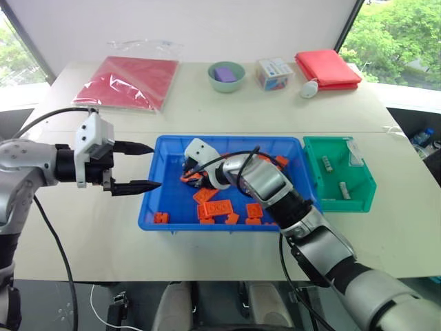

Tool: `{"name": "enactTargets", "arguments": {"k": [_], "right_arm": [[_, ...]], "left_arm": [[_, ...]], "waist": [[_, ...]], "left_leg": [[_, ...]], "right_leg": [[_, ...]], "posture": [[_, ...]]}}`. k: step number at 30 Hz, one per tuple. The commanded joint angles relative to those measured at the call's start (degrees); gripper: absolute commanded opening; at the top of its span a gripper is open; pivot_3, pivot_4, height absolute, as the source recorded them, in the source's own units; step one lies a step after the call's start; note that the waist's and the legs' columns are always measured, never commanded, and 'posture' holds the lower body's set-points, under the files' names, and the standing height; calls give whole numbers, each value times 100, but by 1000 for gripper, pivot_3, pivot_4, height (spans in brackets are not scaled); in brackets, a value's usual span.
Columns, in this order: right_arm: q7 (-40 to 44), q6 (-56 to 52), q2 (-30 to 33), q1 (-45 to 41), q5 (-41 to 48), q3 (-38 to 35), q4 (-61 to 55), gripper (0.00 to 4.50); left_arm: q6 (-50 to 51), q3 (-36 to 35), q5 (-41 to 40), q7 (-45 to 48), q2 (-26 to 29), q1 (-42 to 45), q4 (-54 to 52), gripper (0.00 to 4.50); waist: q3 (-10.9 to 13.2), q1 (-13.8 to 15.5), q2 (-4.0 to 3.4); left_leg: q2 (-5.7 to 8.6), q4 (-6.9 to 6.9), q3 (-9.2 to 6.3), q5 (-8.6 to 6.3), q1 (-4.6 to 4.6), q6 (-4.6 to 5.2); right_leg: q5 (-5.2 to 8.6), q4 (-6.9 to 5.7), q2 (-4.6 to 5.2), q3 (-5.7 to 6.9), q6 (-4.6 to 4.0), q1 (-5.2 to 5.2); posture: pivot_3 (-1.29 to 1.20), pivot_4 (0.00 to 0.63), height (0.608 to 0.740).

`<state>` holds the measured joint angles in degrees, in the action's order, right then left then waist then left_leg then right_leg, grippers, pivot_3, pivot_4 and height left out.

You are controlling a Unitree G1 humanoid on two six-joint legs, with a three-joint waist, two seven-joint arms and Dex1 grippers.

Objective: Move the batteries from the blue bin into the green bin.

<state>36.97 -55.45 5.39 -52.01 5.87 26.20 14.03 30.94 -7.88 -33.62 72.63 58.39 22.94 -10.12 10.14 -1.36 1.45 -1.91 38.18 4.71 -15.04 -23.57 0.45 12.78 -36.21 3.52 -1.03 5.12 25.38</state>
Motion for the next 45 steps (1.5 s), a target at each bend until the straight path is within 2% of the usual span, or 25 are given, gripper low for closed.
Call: {"name": "enactTargets", "arguments": {"k": [1,10,20,26,32,35,39,45], "right_arm": [[79,-345,-64,-261,259,-351,-600,1254],[336,-780,183,-510,738,-642,-1367,1254],[809,418,47,-261,296,682,-425,1254],[1237,1093,323,-599,-9,842,-172,4130],[2187,1849,1093,-1079,-227,859,130,4130],[2381,2748,1307,-1165,-643,1034,635,4130],[2348,3770,1274,-1175,-1126,1122,1380,4130],[2314,4408,1066,-1156,-1473,1004,2062,4130]], "left_arm": [[-62,-41,19,23,19,85,-54,4500],[-167,86,116,37,-135,237,72,4500],[-171,202,143,85,-247,541,156,4500],[-136,175,123,25,-277,485,38,4500],[-165,149,144,-14,-271,431,35,4500],[-184,149,155,-46,-287,445,53,4500],[-186,148,149,-76,-302,488,59,4500],[-179,112,153,-92,-283,495,57,4500]], "waist": [[0,2,0],[0,7,0],[0,-56,0],[2,-112,3],[3,-110,4],[3,-114,4],[4,-121,4],[4,-124,4]], "left_leg": [[0,0,-1,0,0,0],[-1,0,-2,0,0,0],[0,-1,-1,0,0,0],[1,-1,-9,0,-2,0],[1,-1,-14,0,-2,0],[1,-2,-12,0,-2,0],[1,-3,-5,0,-2,0],[0,-4,-4,0,-2,0]], "right_leg": [[0,0,0,0,0,0],[1,1,1,1,-2,0],[4,2,-2,3,-7,0],[0,2,1,3,1,0],[-1,3,1,4,2,-1],[-1,4,0,4,2,-1],[0,4,0,4,2,0],[-1,2,-2,3,2,2]], "posture": [[0,150,736],[0,150,736],[0,150,736],[0,150,736],[0,150,736],[0,150,736],[0,150,736],[0,150,736]]}}
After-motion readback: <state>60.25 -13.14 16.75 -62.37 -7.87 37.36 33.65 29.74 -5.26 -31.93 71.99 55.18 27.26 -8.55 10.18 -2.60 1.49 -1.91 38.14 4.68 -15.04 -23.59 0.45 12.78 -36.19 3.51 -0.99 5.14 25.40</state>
